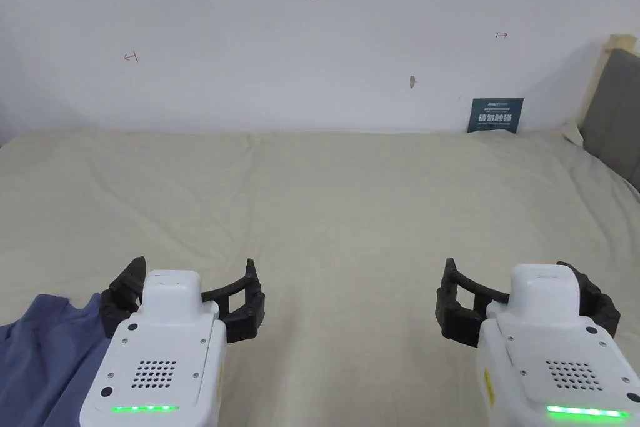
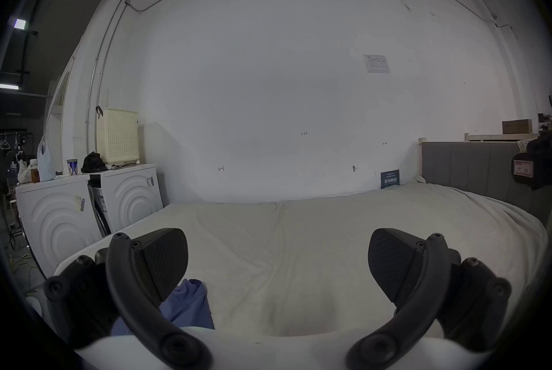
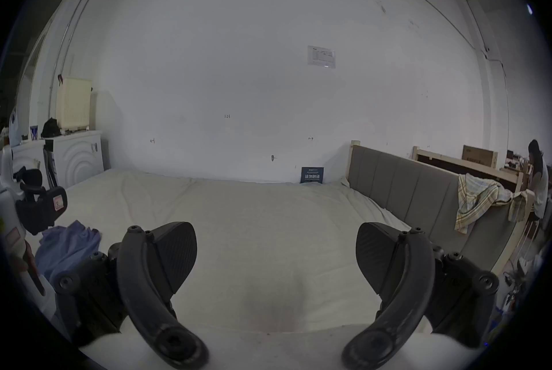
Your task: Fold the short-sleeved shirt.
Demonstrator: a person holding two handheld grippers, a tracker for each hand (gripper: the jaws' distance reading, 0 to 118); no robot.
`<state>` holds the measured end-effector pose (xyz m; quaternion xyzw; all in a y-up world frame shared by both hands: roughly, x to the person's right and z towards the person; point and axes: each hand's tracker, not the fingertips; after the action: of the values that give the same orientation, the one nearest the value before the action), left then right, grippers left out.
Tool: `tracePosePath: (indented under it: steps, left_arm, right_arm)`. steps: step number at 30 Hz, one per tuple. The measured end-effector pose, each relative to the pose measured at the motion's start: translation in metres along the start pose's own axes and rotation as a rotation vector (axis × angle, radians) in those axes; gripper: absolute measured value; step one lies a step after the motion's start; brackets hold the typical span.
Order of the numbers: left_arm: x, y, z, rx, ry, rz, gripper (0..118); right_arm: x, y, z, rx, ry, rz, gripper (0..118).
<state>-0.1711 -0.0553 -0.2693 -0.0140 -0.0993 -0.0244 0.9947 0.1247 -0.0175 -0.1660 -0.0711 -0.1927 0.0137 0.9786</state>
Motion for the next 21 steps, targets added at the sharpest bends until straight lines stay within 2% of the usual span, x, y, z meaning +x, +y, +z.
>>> tracePosePath:
  steps: [21]
  left_arm:
    - [-0.0031, 0.0062, 0.0, 0.02, -0.005, -0.028, 118]
  right_arm:
    - [-0.0022, -0.001, 0.0017, 0.001, 0.011, 0.015, 110]
